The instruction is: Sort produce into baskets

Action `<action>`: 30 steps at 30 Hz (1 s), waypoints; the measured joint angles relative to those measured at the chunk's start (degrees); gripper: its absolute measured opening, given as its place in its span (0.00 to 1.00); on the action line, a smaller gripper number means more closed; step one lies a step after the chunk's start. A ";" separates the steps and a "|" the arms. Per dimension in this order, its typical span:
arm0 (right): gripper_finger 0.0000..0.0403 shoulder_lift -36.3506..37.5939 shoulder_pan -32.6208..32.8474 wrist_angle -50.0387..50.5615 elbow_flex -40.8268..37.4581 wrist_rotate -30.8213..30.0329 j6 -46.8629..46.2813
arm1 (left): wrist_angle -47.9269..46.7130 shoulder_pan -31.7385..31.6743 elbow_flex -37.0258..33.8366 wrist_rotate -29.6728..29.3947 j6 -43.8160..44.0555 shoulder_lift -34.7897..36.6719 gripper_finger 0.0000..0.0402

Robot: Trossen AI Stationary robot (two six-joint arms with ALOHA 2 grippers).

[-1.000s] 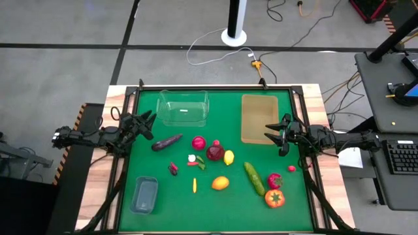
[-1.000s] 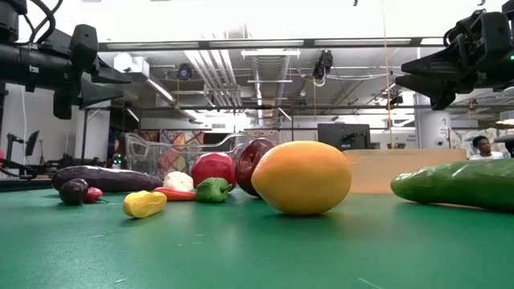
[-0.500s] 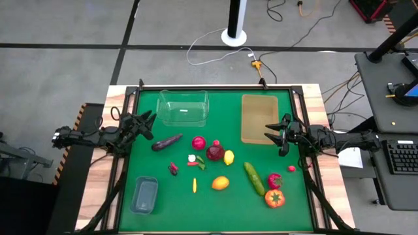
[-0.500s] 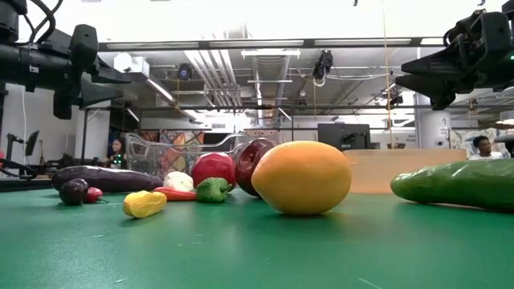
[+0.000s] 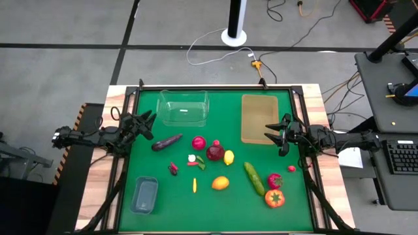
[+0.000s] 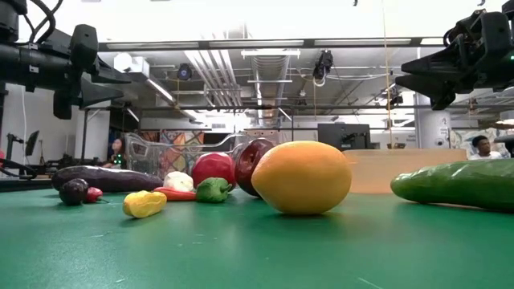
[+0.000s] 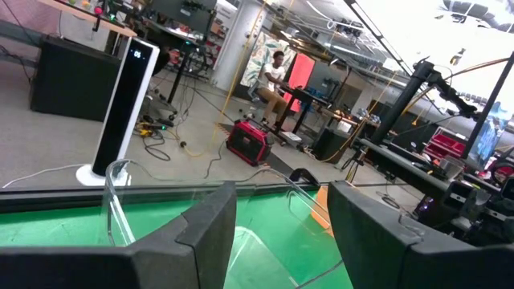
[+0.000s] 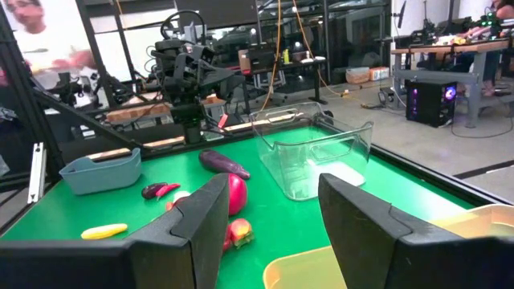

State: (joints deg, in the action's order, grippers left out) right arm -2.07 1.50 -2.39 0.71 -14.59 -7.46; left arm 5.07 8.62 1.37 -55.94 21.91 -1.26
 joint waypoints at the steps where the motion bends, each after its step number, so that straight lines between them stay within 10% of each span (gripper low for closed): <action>1: 0.46 0.00 -0.02 0.00 -0.02 -0.01 0.00 | 0.00 0.01 0.00 0.00 0.01 0.00 0.45; 11: 0.46 0.00 0.00 -0.37 -0.02 0.00 -1.86 | 0.01 0.02 0.00 -0.01 0.01 0.00 0.45; 18: 0.46 0.00 0.00 -7.08 -0.02 0.73 -30.75 | 0.10 0.01 0.00 0.00 0.50 0.00 0.45; 25: 0.46 -1.26 0.00 -14.40 1.39 -3.28 -37.71 | 7.99 0.00 0.02 0.22 22.24 -0.04 0.45; 30: 0.46 -5.35 0.00 -12.64 8.86 -7.13 -32.48 | 13.13 0.00 0.16 14.09 23.24 -0.24 0.45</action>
State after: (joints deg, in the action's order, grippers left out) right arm -7.42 1.50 -15.03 9.57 -21.73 -39.94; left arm 18.20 8.62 1.53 -41.85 45.15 -1.50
